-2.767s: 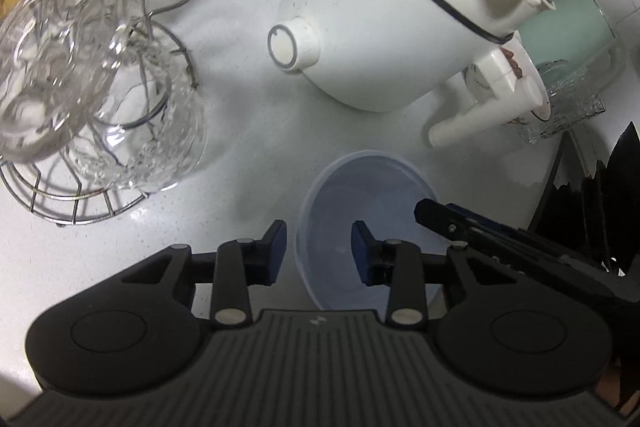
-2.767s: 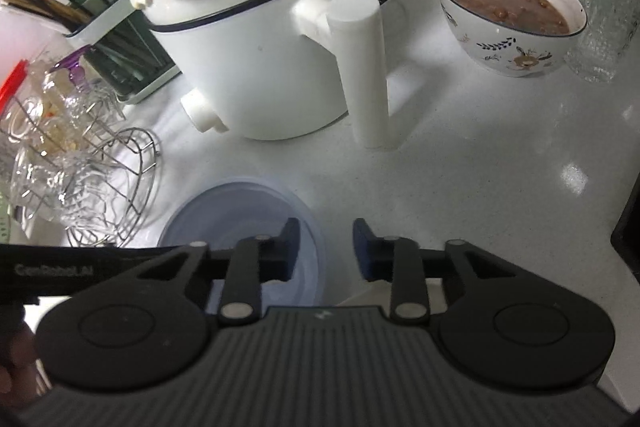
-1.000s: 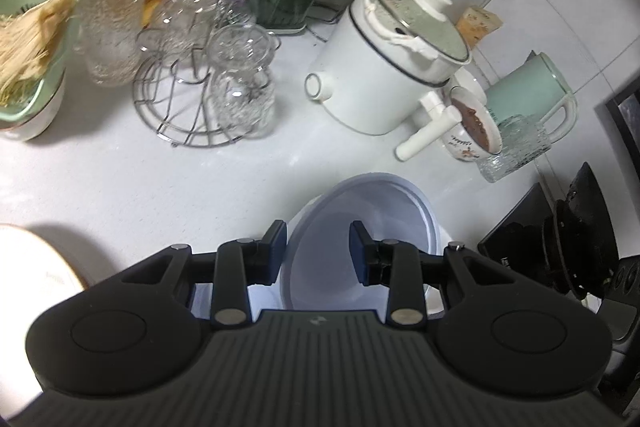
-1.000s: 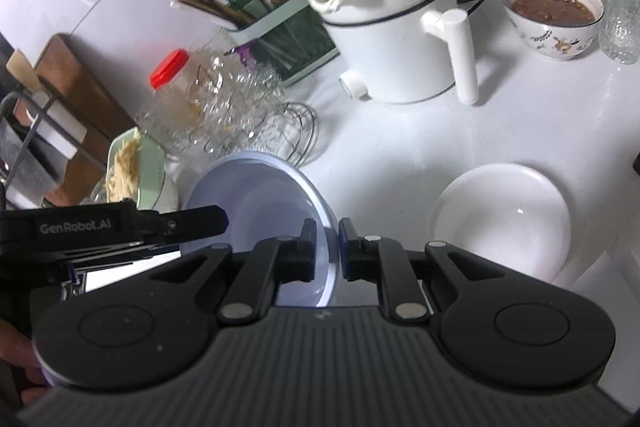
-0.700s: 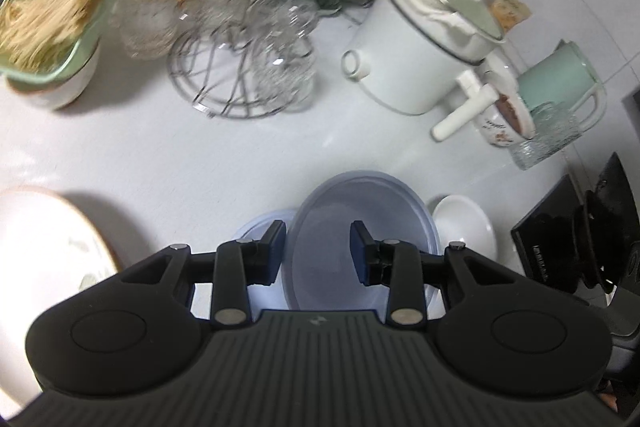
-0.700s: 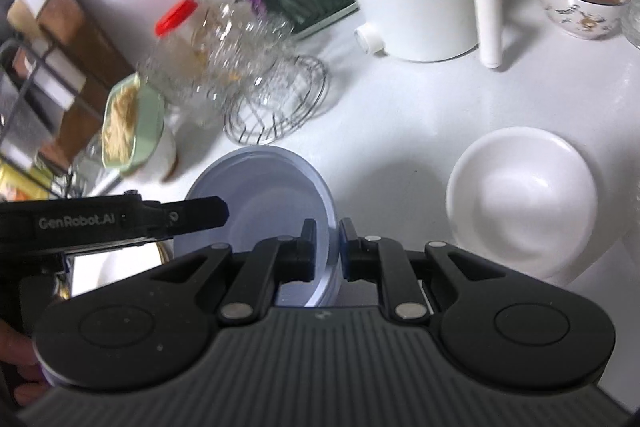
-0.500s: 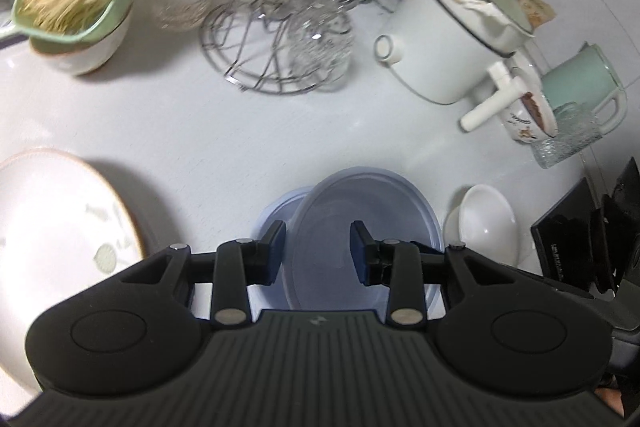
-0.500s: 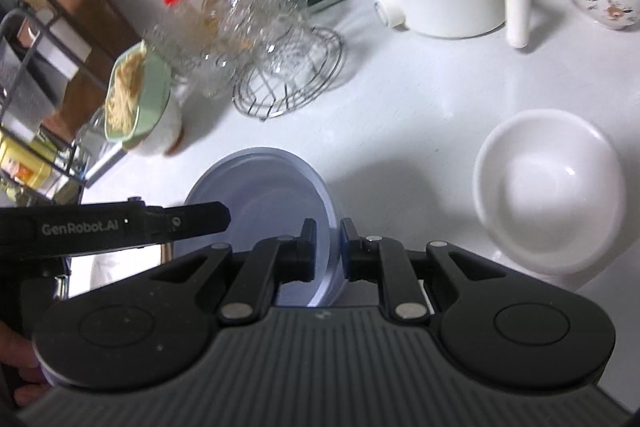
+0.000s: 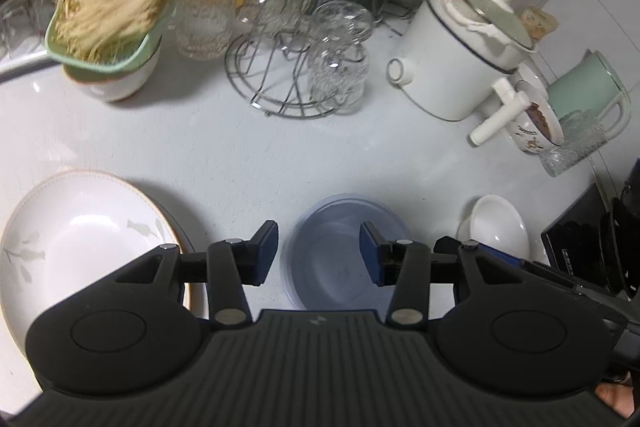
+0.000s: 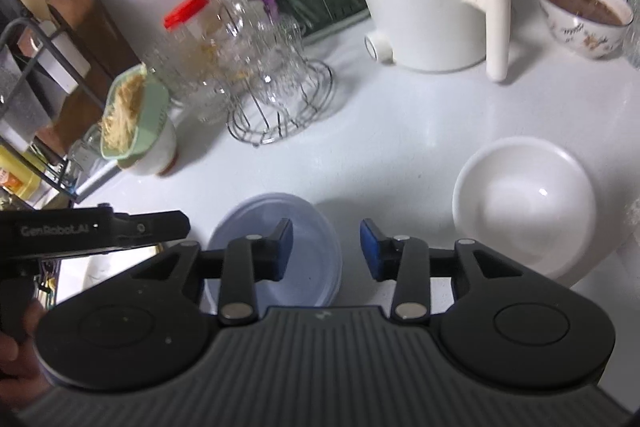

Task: Organize plates and bowls
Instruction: 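Lower the light-blue bowl onto the counter beside the plates and open both grippers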

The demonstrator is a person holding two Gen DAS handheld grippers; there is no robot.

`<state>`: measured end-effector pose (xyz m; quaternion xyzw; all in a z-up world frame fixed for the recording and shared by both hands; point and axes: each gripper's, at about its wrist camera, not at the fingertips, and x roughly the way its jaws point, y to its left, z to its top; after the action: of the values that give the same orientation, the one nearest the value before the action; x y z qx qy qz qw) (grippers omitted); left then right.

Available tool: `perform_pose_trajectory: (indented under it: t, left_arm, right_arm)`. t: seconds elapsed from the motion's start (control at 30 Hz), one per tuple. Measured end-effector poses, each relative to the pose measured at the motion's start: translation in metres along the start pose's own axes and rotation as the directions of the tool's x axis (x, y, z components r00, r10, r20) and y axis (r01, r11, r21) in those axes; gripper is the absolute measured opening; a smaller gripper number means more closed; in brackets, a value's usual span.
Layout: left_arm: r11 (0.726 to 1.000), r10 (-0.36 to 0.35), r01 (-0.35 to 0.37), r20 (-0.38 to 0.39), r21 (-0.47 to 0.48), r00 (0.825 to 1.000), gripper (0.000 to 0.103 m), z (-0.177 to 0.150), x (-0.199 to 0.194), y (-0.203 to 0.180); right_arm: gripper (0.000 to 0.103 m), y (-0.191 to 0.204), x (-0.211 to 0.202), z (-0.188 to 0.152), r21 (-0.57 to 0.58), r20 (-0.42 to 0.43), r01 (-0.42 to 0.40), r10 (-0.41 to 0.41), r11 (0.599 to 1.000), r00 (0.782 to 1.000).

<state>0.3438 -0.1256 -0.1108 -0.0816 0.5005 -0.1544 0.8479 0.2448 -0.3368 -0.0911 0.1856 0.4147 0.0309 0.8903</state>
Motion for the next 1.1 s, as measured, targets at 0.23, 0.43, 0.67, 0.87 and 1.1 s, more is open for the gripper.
perform_pose_trajectory:
  t: [0.23, 0.43, 0.67, 0.87, 1.1]
  left_arm:
    - [0.997, -0.042, 0.039, 0.037, 0.072, 0.998, 0.051, -0.002, -0.027, -0.016]
    - [0.991, -0.071, 0.063, 0.065, 0.119, 0.995, 0.051, -0.012, -0.050, -0.025]
    - [0.986, -0.081, 0.066, 0.091, 0.156, 0.993, 0.051, -0.023, -0.066, -0.028]
    - [0.979, -0.101, 0.081, 0.102, 0.185, 0.990, 0.051, -0.031, -0.075, -0.030]
    - [0.965, -0.147, 0.126, 0.076, 0.229, 0.986, 0.051, -0.040, -0.071, -0.040]
  right_arm:
    - [0.041, 0.011, -0.033, -0.004, -0.012, 0.082, 0.011, -0.010, 1.000, 0.997]
    - [0.041, 0.024, -0.060, -0.018, -0.045, 0.147, 0.038, -0.031, 0.998, 0.989]
    - [0.041, 0.030, -0.078, -0.027, -0.021, 0.202, 0.059, -0.053, 0.998, 0.978]
    - [0.041, 0.035, -0.092, -0.033, -0.006, 0.255, 0.077, -0.073, 0.997, 0.964]
    - [0.041, 0.025, -0.102, -0.047, 0.033, 0.270, 0.136, -0.140, 0.990, 0.953]
